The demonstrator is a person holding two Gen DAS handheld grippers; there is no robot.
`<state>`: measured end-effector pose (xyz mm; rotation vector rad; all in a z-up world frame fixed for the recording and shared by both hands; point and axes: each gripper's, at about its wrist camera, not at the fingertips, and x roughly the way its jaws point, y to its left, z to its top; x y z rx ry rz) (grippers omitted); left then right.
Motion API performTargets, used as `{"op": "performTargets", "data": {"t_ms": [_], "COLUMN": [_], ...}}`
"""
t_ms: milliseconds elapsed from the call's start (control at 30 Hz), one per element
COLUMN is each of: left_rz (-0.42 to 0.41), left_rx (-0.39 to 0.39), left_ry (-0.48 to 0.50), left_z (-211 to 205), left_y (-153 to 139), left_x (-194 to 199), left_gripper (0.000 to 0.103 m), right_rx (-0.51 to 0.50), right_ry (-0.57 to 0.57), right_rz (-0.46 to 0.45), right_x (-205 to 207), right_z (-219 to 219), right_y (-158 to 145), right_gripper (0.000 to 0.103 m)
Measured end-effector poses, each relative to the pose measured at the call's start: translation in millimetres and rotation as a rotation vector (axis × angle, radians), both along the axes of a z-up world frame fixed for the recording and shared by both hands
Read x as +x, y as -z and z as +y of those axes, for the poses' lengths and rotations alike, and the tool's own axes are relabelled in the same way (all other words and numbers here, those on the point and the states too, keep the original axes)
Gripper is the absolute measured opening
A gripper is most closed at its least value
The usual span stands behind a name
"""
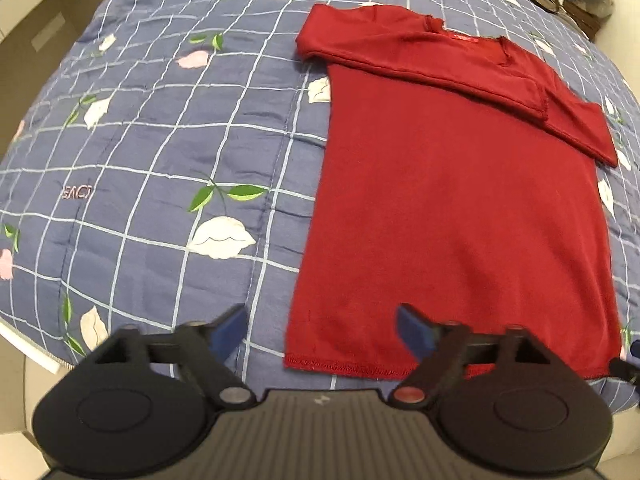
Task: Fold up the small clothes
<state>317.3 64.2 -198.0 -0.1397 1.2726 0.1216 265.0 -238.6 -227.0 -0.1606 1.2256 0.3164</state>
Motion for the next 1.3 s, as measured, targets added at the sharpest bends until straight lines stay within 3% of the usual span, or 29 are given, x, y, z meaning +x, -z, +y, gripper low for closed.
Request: {"op": "performTargets", "data": {"t_ms": [233,367,500,567,667,1033,1167,1300], "left_rz": [0.022,0.051,0.041,0.035,0.026,-0.013,-0.05,-0.069], "left_rx": [0.069,0.095,0.107,0.117,0.135,0.246,0.354,0.406], "left_ry": [0.067,0.119,0.19,0.235,0.312,0.623,0.673,0.665], "left_z": [-27,-42,-58,-68,-83,-144,-166,-173], "left_y": [11,17,18,18,19,32,39,45], "left_x": [-16,-23,-26,-27,-28,-41,-40,-29], "left_gripper": [0.098,0.098,0.098,0.099,0.1,0.1,0.1,0.098], "right_rx": [-0.162,-0.225,-0.213,-0.199,-0.152,0.163,0.205,0.202], "right_ry": [-0.364,-0.437,-0.406,-0.394,-0.376,-0.098,-0.09,-0.135], "right_rz": [-0.035,-0.038,-0.051,-0.046,-0.017,0.08,0.08,0.078], "right_x": [-26,-30,-23,-17,-4,52,66,70], "right_z": [51,63,61,57,52,22,21,22], "right_y": [37,55,56,55,47,-21,-38,-49], "right_gripper": [0.06,0.055,0.042,0.022,0.008,0.006,0.006,0.006]}}
